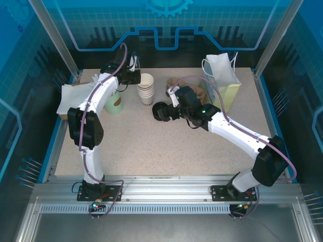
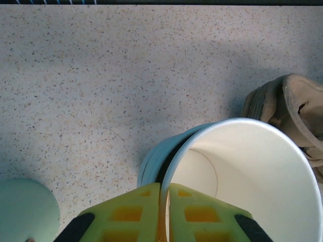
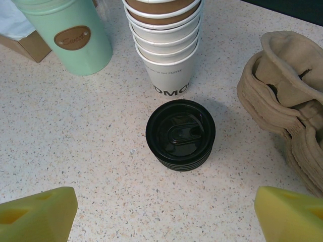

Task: Pack the takeout coffee

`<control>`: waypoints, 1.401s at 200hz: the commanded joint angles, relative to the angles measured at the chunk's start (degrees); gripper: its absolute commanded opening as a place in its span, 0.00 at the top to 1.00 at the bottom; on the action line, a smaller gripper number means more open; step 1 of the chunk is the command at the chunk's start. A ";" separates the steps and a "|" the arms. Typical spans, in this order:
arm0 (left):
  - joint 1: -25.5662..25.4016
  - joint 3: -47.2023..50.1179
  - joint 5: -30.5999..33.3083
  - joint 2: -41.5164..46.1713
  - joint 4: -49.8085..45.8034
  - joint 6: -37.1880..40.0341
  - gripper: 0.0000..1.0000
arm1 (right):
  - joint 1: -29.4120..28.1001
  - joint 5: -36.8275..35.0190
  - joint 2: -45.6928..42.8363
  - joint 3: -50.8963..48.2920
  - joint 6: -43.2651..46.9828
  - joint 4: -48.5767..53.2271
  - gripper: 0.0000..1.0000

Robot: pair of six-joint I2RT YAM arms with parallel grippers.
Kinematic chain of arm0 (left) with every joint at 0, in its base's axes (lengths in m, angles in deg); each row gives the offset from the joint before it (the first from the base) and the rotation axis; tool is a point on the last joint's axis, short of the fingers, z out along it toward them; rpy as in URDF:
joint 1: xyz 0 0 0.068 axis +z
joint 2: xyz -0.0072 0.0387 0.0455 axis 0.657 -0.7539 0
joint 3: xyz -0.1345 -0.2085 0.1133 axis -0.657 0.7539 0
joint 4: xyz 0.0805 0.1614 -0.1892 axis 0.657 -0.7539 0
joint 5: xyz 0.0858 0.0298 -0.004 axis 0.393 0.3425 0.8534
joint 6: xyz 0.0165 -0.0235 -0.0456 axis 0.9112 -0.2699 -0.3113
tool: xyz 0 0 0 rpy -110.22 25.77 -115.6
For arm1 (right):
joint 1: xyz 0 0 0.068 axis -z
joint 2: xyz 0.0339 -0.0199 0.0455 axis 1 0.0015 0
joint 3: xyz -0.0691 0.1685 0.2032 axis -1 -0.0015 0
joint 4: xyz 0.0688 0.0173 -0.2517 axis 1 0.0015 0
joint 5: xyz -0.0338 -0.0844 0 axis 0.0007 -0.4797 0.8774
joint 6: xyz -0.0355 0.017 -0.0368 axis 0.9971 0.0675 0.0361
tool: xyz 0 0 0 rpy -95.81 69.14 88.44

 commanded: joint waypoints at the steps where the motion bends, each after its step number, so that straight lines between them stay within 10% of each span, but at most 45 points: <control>1: -0.11 -2.55 1.04 0.19 -0.93 1.33 0.89 | -1.06 -0.02 0.35 1.60 0.21 1.09 0.08; 140: -0.11 -3.86 -3.95 15.33 1.37 -2.59 0.98 | -1.54 -0.33 -2.27 4.37 1.67 5.07 0.07; 224: -13.39 44.04 0.68 45.83 13.60 -10.33 0.98 | 2.91 -2.80 -16.25 -2.66 3.44 14.08 0.05; 280: -28.08 63.92 5.66 47.07 24.03 -17.28 0.98 | 5.36 -2.62 -17.14 -5.81 3.06 13.23 0.05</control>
